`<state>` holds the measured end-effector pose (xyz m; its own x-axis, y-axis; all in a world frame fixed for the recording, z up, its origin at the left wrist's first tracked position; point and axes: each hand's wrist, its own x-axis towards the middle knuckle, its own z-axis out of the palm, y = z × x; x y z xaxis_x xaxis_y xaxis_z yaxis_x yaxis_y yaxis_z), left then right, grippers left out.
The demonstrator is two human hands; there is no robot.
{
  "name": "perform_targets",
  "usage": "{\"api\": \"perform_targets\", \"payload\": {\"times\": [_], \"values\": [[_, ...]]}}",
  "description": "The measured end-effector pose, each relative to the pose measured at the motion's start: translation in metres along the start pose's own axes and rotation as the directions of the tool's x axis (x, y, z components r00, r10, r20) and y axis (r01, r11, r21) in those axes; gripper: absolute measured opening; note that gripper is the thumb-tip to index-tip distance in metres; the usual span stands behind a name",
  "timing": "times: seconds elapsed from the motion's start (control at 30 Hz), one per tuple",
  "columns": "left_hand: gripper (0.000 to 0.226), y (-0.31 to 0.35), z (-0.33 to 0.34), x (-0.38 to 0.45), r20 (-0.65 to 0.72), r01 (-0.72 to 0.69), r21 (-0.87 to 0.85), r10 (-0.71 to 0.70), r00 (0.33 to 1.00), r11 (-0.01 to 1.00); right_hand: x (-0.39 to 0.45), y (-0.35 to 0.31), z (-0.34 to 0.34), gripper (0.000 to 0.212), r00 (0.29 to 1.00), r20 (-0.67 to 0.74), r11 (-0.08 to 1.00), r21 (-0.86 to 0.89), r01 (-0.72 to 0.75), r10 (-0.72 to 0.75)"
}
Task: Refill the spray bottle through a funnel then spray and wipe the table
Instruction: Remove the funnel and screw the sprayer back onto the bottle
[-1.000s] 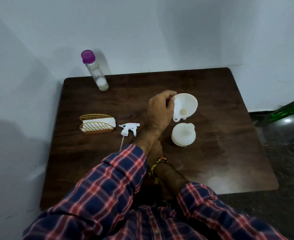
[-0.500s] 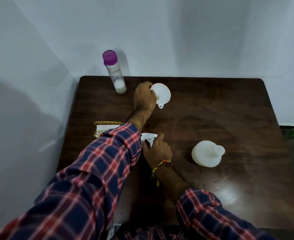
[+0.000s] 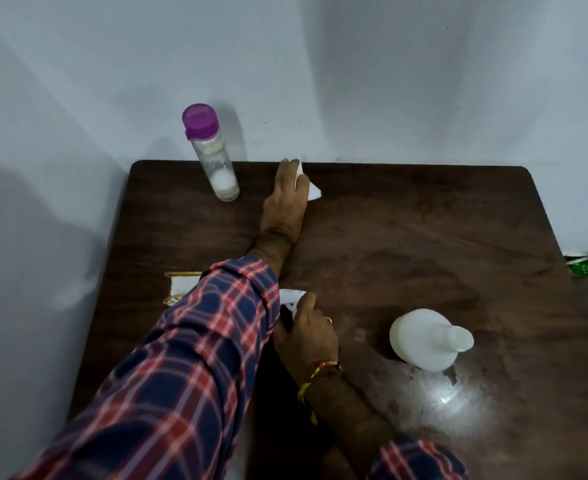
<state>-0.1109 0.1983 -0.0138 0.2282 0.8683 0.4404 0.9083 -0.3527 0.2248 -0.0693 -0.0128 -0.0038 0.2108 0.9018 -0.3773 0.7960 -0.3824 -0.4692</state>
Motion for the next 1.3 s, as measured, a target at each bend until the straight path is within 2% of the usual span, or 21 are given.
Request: {"api": "perform_targets", "payload": {"times": [0.07, 0.17, 0.3, 0.4, 0.6, 0.7, 0.8, 0.87, 0.93, 1.0, 1.1, 1.2, 1.3], "values": [[0.016, -0.003, 0.005, -0.006, 0.019, -0.070, 0.103, 0.068, 0.997, 0.992, -0.002, 0.001, 0.004, 0.070, 1.000, -0.010, 1.000, 0.014, -0.012, 0.012], [0.028, -0.004, 0.006, -0.016, 0.101, -0.129, 0.186, 0.112, 0.989, 0.974, -0.001, -0.003, 0.004, 0.068, 0.999, -0.016, 0.999, 0.022, -0.047, 0.047], [0.026, -0.011, 0.000, -0.017, 0.235, -0.119, 0.002, 0.115, 0.965, 0.993, 0.001, -0.018, 0.002, 0.069, 0.996, -0.028, 0.996, 0.004, -0.087, 0.087], [0.032, -0.018, -0.005, -0.016, 0.329, -0.079, -0.103, 0.108, 0.938, 0.992, 0.002, -0.023, 0.000, 0.075, 0.995, -0.063, 0.993, -0.080, -0.089, 0.084], [0.036, -0.031, -0.017, -0.014, 0.472, -0.064, -0.135, 0.121, 0.873, 0.989, 0.004, -0.012, -0.002, 0.068, 0.991, -0.133, 0.985, -0.169, -0.041, 0.019], [0.039, -0.028, -0.031, -0.019, 0.435, -0.006, -0.136, 0.065, 0.898, 0.991, 0.003, -0.009, -0.005, 0.070, 0.983, -0.185, 0.980, -0.194, -0.050, 0.013], [0.033, -0.016, -0.061, -0.032, 0.331, 0.107, -0.196, -0.037, 0.943, 0.975, 0.006, -0.010, -0.010, 0.086, 0.994, -0.086, 0.969, -0.232, -0.080, 0.061], [0.029, -0.006, -0.084, -0.048, 0.267, 0.194, -0.231, -0.129, 0.955, 0.954, 0.007, -0.011, -0.010, 0.084, 0.998, -0.044, 0.970, -0.234, -0.062, 0.053], [0.028, 0.004, -0.105, -0.066, 0.262, 0.252, -0.256, -0.184, 0.947, 0.933, 0.006, -0.012, -0.013, 0.077, 0.999, -0.021, 0.983, -0.178, -0.051, 0.048], [0.030, 0.009, -0.122, -0.084, 0.289, 0.297, -0.264, -0.219, 0.932, 0.918, 0.005, -0.015, -0.022, 0.068, 0.997, -0.028, 0.997, -0.033, -0.071, 0.070], [0.032, 0.017, -0.144, -0.105, 0.278, 0.341, -0.284, -0.263, 0.924, 0.896, -0.001, -0.022, -0.045, 0.057, 0.991, -0.121, 0.994, 0.096, -0.045, 0.057], [0.034, 0.029, -0.167, -0.114, 0.200, 0.381, -0.324, -0.331, 0.922, 0.866, -0.010, -0.028, -0.079, 0.043, 0.967, -0.253, 0.972, 0.229, 0.057, 0.003], [0.032, 0.047, -0.189, -0.122, 0.134, 0.403, -0.395, -0.382, 0.914, 0.826, -0.023, -0.031, -0.125, 0.026, 0.920, -0.392, 0.899, 0.397, 0.184, -0.015]]}}
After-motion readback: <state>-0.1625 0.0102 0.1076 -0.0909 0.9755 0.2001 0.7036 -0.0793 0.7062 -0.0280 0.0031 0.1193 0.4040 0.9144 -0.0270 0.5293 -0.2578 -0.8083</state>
